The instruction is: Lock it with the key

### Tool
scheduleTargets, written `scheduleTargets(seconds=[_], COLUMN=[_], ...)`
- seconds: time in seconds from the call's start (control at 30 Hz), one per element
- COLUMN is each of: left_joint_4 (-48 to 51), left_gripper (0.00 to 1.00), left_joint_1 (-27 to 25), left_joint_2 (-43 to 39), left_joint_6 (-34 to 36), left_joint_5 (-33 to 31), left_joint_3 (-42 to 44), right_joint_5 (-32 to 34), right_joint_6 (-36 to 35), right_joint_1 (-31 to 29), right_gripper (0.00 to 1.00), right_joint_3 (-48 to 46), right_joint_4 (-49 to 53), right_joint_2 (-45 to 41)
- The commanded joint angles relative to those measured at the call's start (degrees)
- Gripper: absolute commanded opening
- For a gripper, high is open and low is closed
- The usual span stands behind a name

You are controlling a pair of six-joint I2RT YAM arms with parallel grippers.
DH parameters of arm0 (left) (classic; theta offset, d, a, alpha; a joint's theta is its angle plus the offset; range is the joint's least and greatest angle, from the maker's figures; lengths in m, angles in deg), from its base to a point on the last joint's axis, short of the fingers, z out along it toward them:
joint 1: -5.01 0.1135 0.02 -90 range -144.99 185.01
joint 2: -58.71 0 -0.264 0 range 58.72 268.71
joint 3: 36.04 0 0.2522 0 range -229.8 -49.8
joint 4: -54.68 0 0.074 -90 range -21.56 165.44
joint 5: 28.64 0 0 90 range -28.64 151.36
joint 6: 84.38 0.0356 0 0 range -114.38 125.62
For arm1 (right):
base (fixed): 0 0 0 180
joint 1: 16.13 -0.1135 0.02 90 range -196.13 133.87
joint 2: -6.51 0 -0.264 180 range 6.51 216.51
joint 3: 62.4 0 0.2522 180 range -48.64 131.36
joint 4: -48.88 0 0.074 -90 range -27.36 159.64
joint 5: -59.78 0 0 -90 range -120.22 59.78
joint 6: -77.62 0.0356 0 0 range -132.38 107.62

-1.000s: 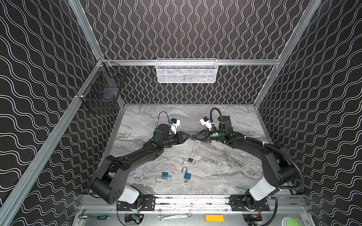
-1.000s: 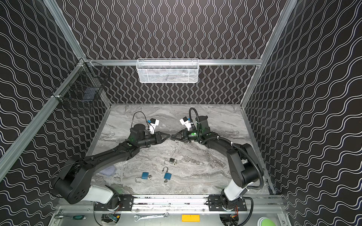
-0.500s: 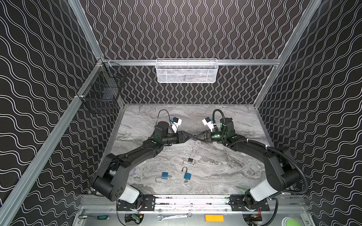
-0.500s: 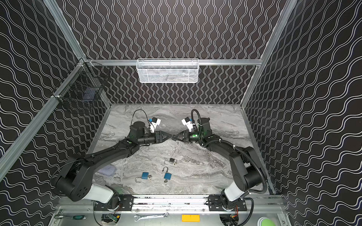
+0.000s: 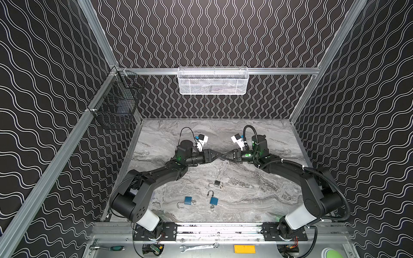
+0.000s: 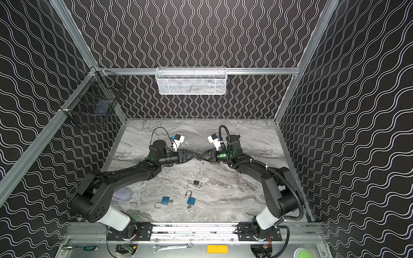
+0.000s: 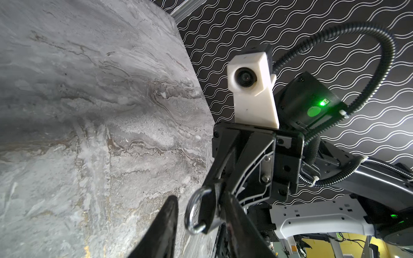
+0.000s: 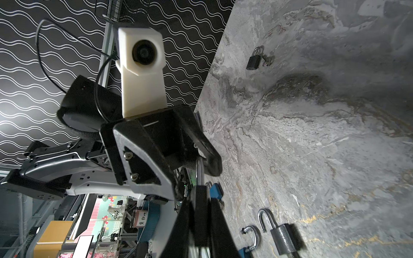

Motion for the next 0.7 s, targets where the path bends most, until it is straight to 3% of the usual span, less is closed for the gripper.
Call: scheduleTargets(seconds=[0.0,0.53,0.67], left_joint_4=[-4.46,-3.54,-2.17], left_gripper=[0.31,0.01,0.00], left_joint_1=[0.08,0.08,0.15], left_joint_2=[0.71,2.28,2.16], left_joint_6=[-1.62,-2.08,-1.84], left_joint_5=[1.23,1.92,1.44], left_joint_3=[-0.32,-1.49,-2.09], right_joint_5=[-1.13,-1.41,-1.32], right_joint_6=[0.19,0.87,1.05], right_joint_1=[0.12,0.15,0.15], right_gripper=[0.02,0.03,0.11], right_joint_3=[0.11,0.36,0.04], right_joint_4=[-3.05,-4.38,-4.82], right_joint_2=[0.29,1.05,0.83])
